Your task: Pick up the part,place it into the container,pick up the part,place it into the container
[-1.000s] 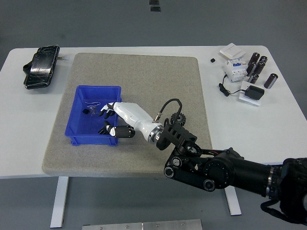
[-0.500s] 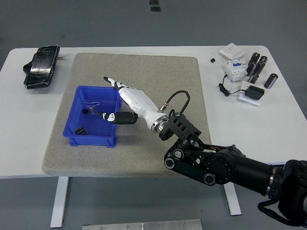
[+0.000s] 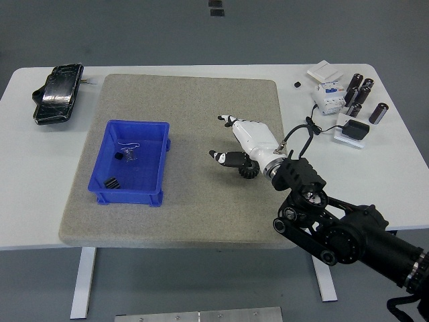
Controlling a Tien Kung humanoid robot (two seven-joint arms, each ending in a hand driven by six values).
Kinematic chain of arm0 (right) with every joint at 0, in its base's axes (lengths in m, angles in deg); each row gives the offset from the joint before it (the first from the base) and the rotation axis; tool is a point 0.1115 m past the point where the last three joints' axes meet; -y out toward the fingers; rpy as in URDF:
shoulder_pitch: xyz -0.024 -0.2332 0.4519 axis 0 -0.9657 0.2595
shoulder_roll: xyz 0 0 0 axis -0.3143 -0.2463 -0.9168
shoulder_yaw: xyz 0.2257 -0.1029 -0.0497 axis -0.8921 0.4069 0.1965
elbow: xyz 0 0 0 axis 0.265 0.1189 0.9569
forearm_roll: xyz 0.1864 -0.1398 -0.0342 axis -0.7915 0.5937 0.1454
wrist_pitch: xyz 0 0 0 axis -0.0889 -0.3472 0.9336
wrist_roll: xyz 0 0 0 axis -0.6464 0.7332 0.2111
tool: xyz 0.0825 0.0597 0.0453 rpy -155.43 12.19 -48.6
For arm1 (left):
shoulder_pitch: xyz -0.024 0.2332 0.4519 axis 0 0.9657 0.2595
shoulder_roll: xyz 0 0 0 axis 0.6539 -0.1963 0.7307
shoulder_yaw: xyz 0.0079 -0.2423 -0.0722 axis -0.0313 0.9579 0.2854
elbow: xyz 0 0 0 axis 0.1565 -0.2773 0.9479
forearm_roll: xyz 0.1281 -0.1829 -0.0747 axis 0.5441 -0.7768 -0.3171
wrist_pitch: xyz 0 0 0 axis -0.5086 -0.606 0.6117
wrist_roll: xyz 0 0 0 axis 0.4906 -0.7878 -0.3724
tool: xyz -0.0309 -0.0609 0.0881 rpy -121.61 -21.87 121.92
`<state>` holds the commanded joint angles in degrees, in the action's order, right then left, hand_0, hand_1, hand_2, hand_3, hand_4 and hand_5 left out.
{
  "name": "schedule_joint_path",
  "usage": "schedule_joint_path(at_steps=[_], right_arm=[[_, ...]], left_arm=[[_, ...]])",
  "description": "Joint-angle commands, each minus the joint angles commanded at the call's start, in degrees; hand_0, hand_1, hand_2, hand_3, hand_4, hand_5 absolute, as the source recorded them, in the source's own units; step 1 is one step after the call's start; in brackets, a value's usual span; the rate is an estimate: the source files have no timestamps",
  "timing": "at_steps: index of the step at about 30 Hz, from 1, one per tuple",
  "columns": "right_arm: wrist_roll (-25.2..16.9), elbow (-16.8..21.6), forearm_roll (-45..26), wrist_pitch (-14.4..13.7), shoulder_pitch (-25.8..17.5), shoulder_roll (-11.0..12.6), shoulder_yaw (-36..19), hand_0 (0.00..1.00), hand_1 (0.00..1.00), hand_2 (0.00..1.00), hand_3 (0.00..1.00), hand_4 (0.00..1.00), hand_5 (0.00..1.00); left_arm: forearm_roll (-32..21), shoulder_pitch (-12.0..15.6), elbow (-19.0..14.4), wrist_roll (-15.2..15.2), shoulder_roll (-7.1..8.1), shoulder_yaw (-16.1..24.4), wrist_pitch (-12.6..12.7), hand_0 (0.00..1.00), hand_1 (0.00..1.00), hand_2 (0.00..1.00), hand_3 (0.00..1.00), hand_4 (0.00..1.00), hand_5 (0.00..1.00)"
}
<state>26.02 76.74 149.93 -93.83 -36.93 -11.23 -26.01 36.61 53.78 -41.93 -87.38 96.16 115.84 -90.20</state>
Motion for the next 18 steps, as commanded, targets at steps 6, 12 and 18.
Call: schedule_joint_path(at_steps=[6, 12, 18], right_arm=[[0.9, 0.7, 5.5, 2.8, -0.2, 2.0, 1.3, 0.557, 0.685, 0.785, 0.878, 0.779, 0.441], [1.0, 0.5, 6.0, 5.4, -0.4, 4.7, 3.4, 0.541, 0.665, 0.779, 0.867, 0.785, 0.442], [1.0, 0.4, 5.2, 6.8, -1.1, 6.5, 4.7, 0.539, 0.645, 0.765, 0.852, 0.793, 0.449]], left_arm=[[0.2, -0.3, 0.0, 0.1, 0.04, 0.0, 0.0, 0.676, 0.648, 0.619, 0.623, 0.688, 0.637], [0.0, -0.3, 0.0, 0.2, 0.05, -0.1, 0.0, 0.676, 0.648, 0.619, 0.619, 0.686, 0.635], [-0.1, -0.2, 0.0, 0.2, 0.05, -0.1, 0.0, 0.676, 0.648, 0.619, 0.618, 0.686, 0.635]])
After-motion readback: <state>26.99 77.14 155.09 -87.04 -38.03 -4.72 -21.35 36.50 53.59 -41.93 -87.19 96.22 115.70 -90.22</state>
